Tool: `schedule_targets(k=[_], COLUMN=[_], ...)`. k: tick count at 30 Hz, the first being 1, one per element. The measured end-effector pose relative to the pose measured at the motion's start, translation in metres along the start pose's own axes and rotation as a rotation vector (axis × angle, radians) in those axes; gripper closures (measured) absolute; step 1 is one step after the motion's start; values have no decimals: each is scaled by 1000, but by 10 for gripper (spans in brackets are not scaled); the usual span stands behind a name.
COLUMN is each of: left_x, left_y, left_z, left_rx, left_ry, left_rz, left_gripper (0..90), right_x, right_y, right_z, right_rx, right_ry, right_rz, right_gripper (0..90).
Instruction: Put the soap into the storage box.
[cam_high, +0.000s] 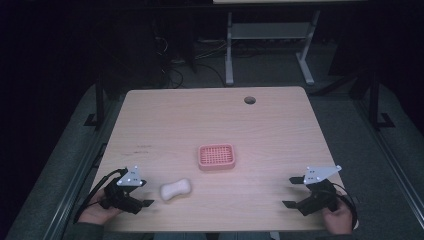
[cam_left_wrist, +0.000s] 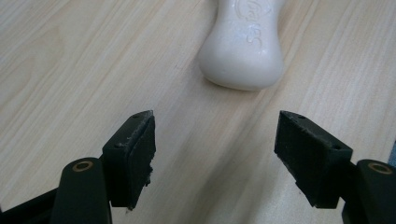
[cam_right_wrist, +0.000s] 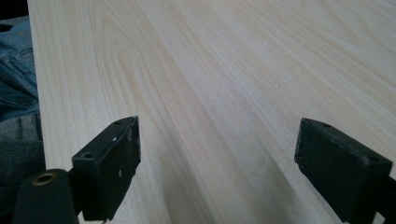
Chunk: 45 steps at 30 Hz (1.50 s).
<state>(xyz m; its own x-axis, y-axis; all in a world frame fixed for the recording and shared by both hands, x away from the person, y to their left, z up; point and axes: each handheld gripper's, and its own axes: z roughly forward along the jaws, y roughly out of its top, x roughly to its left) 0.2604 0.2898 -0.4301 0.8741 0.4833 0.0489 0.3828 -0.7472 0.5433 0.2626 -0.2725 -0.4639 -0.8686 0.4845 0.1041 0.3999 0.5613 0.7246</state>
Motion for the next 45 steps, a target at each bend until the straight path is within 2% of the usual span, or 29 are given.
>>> schedule_targets(k=[25, 35, 40, 45], left_x=[-6, -6, -6, -7], left_y=[14, 20, 25, 28], left_z=[6, 8, 13, 15], left_rx=[3, -8, 1, -2], left_ry=[-9, -24, -33, -44], left_rz=[44, 56, 77, 76], left_gripper=[285, 287, 287, 288], right_x=[0, 0, 0, 0], right_y=[1, 1, 1, 1], right_z=[2, 3, 3, 4], right_rx=[6, 8, 7, 7], right_ry=[8, 9, 11, 11], right_rz=[-1, -4, -3, -3], right_gripper=[140, 141, 140, 141])
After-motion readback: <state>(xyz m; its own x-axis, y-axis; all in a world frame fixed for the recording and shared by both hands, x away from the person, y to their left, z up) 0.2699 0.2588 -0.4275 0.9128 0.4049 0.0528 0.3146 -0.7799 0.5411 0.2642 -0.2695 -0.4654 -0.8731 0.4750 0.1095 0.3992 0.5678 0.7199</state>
